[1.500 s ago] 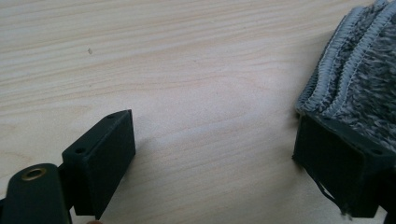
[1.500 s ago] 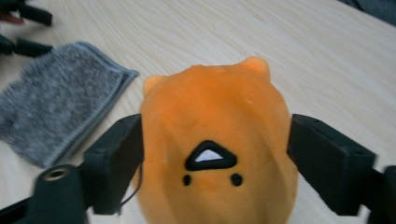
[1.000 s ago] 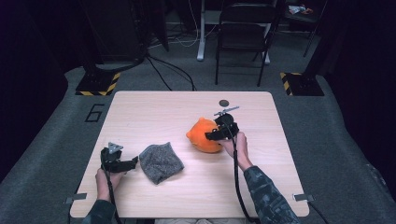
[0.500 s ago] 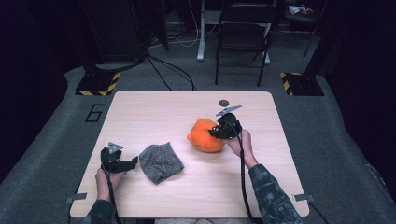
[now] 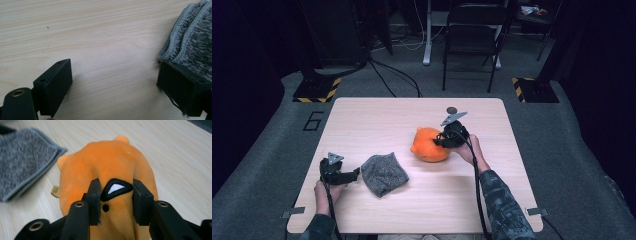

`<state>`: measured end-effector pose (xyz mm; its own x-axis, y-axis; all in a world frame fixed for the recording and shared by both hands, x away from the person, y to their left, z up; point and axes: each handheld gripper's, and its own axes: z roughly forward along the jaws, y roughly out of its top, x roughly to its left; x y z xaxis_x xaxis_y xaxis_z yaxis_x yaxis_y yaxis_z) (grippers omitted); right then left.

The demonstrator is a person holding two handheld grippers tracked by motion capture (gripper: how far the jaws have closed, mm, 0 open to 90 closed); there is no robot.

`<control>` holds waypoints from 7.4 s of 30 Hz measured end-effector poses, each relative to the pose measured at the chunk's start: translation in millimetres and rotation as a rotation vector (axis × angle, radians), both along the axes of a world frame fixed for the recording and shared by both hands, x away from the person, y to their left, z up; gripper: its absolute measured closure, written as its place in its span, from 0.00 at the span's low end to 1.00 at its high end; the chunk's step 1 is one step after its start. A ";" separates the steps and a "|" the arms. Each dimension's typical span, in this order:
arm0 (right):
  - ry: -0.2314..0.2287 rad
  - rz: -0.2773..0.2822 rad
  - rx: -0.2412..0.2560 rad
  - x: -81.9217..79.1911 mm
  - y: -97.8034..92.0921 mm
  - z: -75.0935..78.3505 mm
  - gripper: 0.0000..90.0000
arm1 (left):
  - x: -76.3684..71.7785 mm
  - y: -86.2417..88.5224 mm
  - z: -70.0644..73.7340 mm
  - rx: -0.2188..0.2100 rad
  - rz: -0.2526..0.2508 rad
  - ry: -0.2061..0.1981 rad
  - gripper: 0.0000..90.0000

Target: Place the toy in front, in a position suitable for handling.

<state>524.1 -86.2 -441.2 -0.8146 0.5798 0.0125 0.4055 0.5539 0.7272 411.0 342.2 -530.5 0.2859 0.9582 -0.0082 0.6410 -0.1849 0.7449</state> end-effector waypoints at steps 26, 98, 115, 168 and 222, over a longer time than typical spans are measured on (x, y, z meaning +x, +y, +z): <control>-0.011 -0.270 0.094 -85.4 -91.6 15.5 0.15 | -15.9 -34.3 41.9 -0.056 -0.095 -0.106 0.13; 0.080 -0.422 -0.018 -115.9 -163.8 -23.2 0.16 | -31.8 -246.6 23.7 -0.049 -0.814 0.093 0.52; 0.048 -0.331 0.015 -126.9 -138.3 -10.5 0.16 | -15.5 -159.2 40.5 -0.025 -0.516 0.017 0.12; 0.100 0.051 -0.185 -160.3 -14.9 -51.2 0.81 | 13.1 -146.7 5.1 0.062 -0.401 0.077 0.02; 0.089 -0.542 -0.126 -87.6 -163.2 -36.7 0.23 | 49.1 -176.8 44.4 -0.085 -0.418 -0.094 0.24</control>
